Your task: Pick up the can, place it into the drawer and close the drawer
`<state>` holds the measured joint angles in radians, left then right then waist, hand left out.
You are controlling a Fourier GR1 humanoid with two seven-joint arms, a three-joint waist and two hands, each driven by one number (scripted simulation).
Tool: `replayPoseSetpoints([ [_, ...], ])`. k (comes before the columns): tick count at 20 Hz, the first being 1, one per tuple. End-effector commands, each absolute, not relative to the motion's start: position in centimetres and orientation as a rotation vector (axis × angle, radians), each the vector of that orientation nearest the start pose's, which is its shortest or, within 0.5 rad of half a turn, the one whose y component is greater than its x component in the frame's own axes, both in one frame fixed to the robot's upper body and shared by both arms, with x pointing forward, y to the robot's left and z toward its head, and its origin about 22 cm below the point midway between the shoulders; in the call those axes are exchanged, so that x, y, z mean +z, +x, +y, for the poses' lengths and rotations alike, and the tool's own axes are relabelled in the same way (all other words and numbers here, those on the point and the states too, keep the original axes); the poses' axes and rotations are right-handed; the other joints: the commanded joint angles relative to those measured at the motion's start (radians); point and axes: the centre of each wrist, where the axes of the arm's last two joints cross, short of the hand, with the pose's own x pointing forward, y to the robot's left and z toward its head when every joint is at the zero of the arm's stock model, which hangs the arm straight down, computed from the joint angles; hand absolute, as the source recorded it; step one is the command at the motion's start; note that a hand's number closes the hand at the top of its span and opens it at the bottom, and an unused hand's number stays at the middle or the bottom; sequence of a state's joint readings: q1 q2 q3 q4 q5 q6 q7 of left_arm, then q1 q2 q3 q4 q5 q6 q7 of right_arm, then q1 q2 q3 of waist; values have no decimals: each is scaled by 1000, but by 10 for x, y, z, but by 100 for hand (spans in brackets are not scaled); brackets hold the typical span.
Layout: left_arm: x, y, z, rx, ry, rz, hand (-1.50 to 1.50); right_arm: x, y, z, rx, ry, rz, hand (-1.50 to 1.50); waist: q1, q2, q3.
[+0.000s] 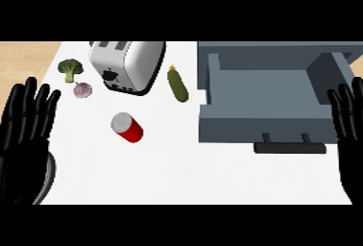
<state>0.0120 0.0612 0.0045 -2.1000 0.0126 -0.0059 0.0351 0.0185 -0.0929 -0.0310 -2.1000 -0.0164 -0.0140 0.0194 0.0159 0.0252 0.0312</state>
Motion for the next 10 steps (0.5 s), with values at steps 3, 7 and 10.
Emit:
replayPoseSetpoints([
  [3, 123, 207, 223, 49, 254, -2025, -150, 115, 217, -248, 22, -45, -2069, -150, -15, -25, -30],
  [7, 88, 194, 242, 398, 505, -1719, -150, 99, 207, -255, -59, -139, -1864, -150, 0, -16, -34],
  [10, 91, 201, 216, 466, 531, -1657, -150, 100, 208, -258, -50, -149, -1806, -150, -24, -23, -30],
])
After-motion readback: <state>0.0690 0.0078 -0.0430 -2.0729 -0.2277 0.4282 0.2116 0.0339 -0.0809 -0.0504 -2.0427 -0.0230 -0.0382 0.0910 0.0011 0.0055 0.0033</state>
